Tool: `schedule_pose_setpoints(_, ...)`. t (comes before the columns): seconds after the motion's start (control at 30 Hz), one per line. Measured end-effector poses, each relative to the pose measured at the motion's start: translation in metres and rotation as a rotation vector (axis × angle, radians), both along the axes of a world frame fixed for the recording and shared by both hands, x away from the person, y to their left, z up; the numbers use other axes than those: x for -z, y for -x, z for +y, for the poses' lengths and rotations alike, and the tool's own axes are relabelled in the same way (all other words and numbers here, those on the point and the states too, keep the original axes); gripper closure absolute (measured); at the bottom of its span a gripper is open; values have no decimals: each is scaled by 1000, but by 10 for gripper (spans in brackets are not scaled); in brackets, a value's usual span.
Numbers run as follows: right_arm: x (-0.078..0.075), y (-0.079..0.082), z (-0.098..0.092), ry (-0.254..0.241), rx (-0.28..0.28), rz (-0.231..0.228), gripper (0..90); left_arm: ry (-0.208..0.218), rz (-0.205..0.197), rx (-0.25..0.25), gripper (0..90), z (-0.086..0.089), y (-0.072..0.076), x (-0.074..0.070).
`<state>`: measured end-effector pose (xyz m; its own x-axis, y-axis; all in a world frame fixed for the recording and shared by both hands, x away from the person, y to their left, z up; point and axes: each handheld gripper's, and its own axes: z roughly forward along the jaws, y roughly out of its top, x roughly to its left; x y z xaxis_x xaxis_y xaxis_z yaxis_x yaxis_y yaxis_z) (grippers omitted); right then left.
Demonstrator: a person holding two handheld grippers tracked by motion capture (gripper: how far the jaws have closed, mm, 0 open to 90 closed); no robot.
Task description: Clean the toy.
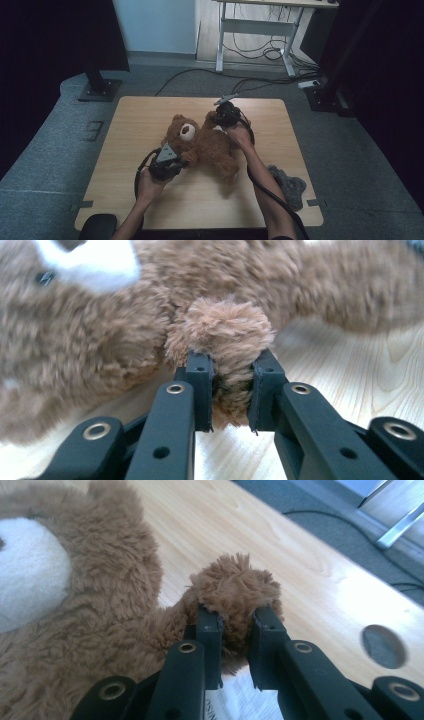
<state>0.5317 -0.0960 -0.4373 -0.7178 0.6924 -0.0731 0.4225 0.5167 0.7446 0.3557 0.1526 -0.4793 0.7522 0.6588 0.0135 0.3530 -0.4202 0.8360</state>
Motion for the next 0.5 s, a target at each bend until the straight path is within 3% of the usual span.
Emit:
schedule_pose_setpoints(0.23, -27, 13, -14, 3, 21, -39, 784, 76, -12, -25, 763, 17, -8, -21)
schedule_pose_setpoints(0.5, -44, 32, -31, 6, 51, -47, 786, 118, -7, -27, 766, 28, -19, -37)
